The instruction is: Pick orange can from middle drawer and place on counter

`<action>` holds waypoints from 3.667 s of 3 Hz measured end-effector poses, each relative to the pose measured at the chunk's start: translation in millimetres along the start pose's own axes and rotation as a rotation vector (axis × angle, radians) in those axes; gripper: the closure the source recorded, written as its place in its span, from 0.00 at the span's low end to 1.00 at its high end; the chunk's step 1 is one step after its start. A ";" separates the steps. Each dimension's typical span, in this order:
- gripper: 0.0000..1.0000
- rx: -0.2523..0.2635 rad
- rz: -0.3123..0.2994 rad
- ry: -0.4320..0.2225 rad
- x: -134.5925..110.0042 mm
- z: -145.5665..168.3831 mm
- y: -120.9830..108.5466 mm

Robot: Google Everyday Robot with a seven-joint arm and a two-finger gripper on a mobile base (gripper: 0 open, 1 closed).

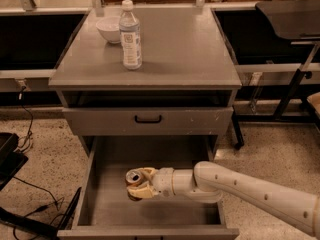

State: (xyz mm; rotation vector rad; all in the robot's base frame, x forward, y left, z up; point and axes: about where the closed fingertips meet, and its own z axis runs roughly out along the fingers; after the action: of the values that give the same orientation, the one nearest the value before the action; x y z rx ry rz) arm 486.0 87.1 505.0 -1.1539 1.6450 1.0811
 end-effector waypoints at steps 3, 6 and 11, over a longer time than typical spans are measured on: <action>1.00 0.121 0.121 -0.057 -263.8 -171.1 22.5; 1.00 0.710 0.093 -0.061 -398.1 -245.5 -90.8; 0.59 0.907 0.189 -0.176 -367.7 -248.9 -186.6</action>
Offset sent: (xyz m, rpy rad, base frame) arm 0.0066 -0.1261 0.4234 -0.0396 -0.0418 -0.1285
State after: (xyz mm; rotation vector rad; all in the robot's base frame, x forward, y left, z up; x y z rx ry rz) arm 712.5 -97.8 887.7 -0.3061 1.8132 0.4058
